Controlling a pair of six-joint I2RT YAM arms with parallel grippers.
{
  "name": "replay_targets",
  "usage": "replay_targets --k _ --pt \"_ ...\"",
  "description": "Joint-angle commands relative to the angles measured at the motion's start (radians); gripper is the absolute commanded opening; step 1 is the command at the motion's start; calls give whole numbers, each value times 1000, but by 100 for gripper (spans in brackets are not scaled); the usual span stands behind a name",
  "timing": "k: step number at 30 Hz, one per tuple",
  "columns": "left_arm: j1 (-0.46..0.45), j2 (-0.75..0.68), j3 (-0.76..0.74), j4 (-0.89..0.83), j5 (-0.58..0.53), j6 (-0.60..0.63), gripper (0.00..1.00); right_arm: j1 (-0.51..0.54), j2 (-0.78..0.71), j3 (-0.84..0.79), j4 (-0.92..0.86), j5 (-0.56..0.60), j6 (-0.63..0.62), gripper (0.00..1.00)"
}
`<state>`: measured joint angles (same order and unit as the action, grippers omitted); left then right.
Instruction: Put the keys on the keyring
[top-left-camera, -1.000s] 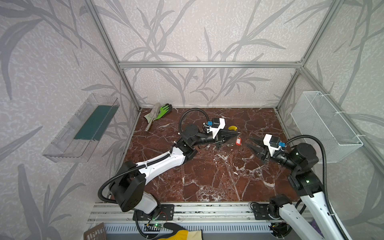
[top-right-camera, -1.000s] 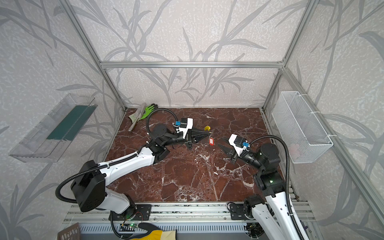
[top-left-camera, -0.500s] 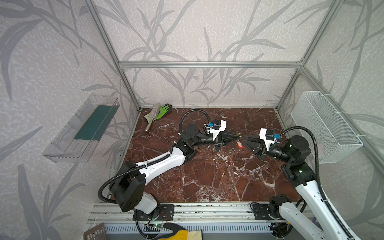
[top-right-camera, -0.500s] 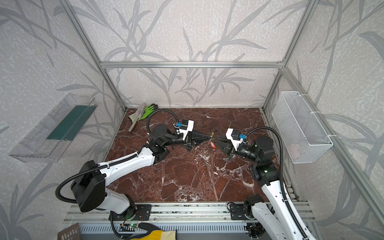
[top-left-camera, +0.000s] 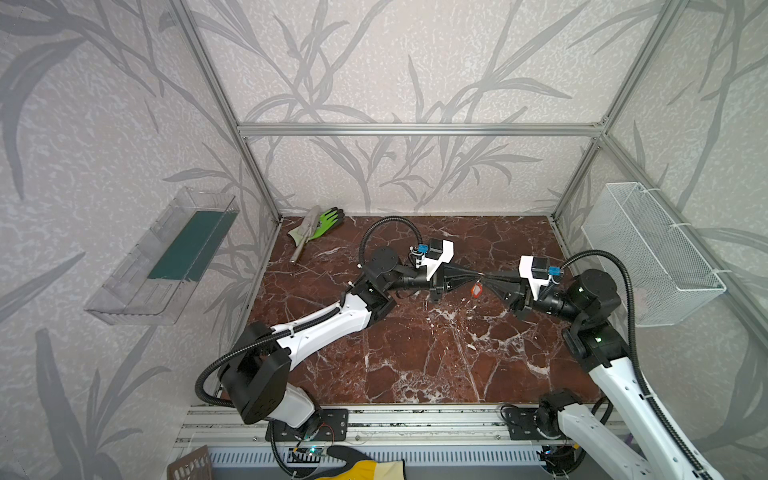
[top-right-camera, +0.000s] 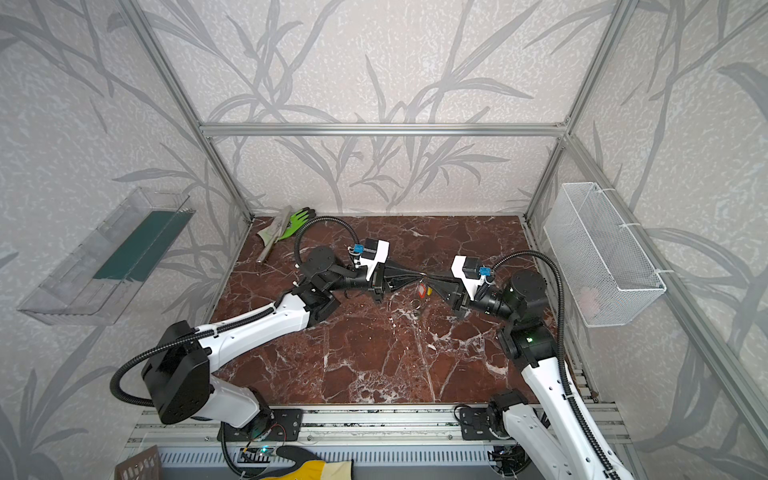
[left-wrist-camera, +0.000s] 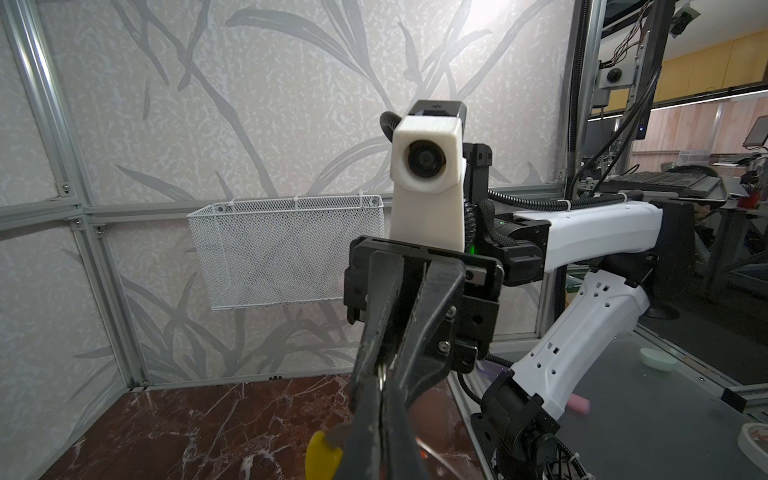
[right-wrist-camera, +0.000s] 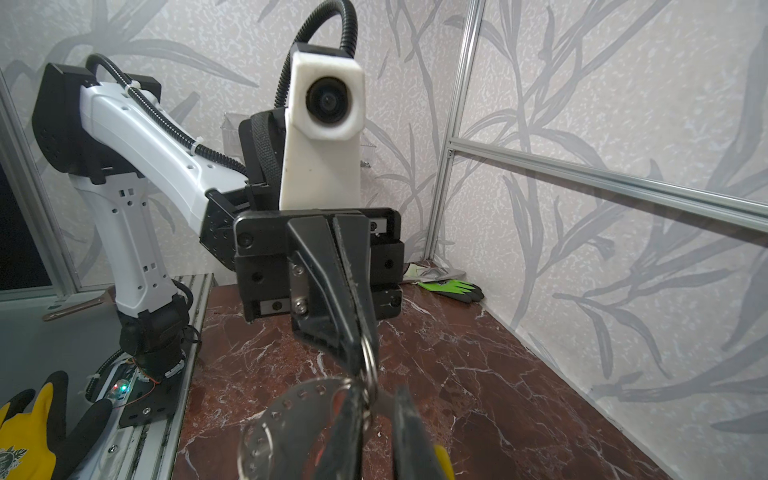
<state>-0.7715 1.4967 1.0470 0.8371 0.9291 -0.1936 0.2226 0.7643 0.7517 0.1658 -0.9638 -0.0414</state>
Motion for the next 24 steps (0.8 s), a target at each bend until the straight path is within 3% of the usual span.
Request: replay_targets --k 1,6,8,11,15,18,24 --pt "-5 13 45 18 28 -13 0 6 -4 9 42 -24 13 11" --pt "-6 14 47 -6 27 6 0 6 -7 8 29 -34 11 0" --pt "-3 6 55 -58 23 45 1 6 -9 13 -3 -29 -2 0" --pt "-1 -41 103 -344 -22 273 22 6 -19 56 -181 6 -91 0" --pt "-3 -103 233 -827 -120 651 26 6 -8 141 -489 67 -233 0" --pt "-5 -91 378 -1146 -185 866 26 6 13 190 -610 98 -271 0" --pt "-67 -60 474 -1338 -317 1037 26 24 61 252 -707 138 -286 0"
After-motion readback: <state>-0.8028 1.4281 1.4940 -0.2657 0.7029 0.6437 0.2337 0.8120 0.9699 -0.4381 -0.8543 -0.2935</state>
